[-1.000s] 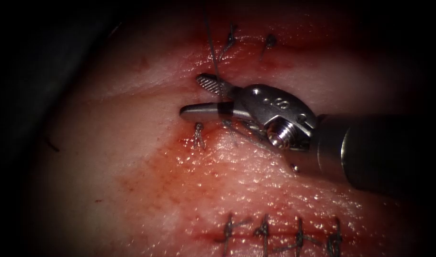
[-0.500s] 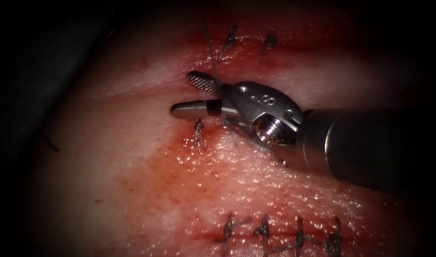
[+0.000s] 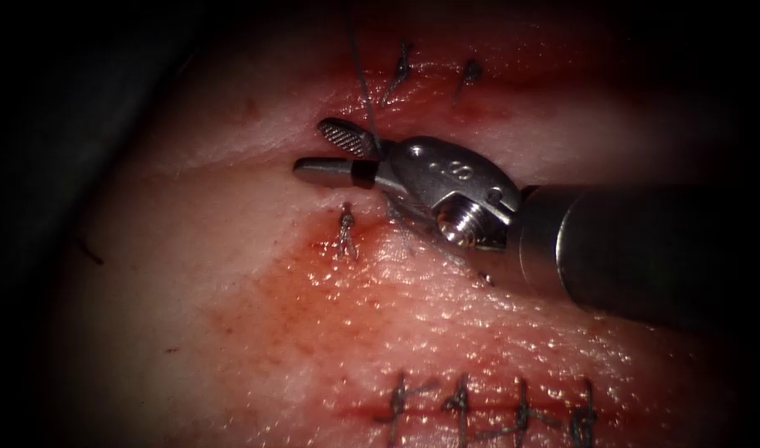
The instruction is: Wound Closure
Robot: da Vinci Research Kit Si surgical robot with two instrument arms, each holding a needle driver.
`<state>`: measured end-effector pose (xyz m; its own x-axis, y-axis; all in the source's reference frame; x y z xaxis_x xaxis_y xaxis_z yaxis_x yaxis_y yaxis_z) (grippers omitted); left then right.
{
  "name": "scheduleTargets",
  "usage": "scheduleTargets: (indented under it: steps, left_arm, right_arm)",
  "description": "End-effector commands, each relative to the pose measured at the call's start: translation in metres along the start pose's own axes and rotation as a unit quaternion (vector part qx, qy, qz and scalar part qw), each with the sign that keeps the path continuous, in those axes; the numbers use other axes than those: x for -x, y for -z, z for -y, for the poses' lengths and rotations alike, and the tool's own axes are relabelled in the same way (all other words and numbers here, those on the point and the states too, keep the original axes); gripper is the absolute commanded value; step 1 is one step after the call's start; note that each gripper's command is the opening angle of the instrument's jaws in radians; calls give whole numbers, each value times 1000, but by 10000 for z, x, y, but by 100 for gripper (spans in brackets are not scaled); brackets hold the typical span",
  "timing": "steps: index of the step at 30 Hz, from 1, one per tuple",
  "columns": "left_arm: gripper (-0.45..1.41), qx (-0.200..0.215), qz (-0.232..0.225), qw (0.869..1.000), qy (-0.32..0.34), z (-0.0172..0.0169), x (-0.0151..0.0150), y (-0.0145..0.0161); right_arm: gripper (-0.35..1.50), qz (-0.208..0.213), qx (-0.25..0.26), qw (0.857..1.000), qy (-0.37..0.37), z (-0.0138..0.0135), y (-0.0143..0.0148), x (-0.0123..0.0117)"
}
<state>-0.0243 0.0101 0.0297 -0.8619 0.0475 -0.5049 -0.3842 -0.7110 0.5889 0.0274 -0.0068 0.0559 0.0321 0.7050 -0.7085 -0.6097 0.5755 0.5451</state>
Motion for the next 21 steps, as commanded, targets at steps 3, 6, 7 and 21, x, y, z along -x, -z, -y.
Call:
scheduleTargets:
  steps: [3,6,7,21]
  left_arm:
    - [-45,-1,-3,1000,0,-2,-4,-6]
    - [-45,-2,-5,1000,0,-1,-7,-2]
    - [-45,-2,-6,1000,0,-1,-8,-1]
    - [-45,3,-32,999,-9,-22,-66,-19]
  right_arm:
    - [-35,-10,8,1000,1,3,-9,3]
    - [-35,-8,23,1000,2,2,-11,4]
    - [-35,-8,23,1000,2,2,-11,4]
    - [10,-41,31,999,1,-28,75,8]
